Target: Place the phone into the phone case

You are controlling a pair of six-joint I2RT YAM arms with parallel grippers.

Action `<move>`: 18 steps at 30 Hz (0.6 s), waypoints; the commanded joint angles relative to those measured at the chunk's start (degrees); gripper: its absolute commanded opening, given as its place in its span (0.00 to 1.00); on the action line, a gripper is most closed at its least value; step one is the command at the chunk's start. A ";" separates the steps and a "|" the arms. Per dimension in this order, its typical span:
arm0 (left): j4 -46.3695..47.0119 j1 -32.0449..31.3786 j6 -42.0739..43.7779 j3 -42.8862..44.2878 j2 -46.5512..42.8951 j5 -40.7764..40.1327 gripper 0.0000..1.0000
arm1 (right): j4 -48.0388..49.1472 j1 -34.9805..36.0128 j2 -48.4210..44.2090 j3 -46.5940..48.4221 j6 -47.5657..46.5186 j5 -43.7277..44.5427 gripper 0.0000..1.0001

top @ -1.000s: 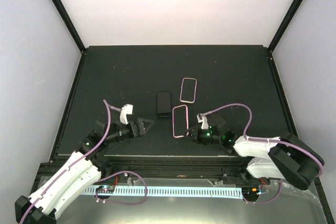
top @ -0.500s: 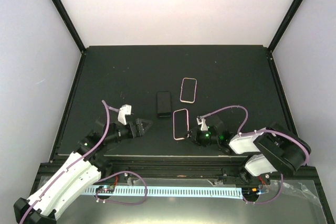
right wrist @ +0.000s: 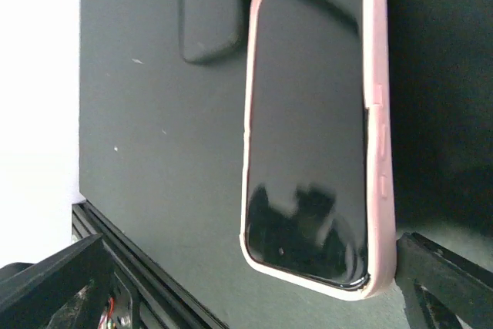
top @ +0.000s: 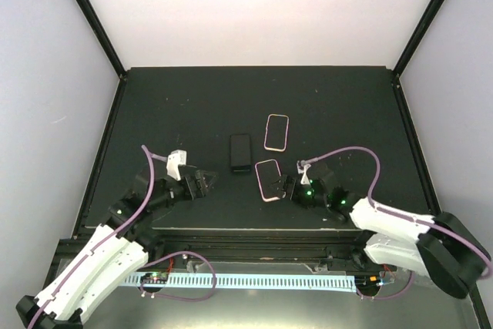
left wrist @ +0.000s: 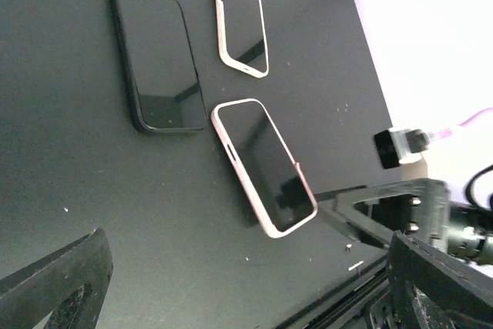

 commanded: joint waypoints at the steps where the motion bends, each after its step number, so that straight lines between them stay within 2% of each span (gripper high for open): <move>1: -3.57 0.08 0.85 4.12 -1.61 -4.97 0.99 | -14.58 -0.19 -8.36 6.37 -6.86 7.92 1.00; 8: -8.69 0.16 3.94 11.78 -1.53 -8.47 0.99 | -28.46 -0.18 -19.87 14.85 -12.39 14.23 1.00; 18: -10.99 0.17 7.14 17.93 -2.78 -8.09 0.99 | -37.50 -0.23 -27.16 23.23 -16.60 16.92 1.00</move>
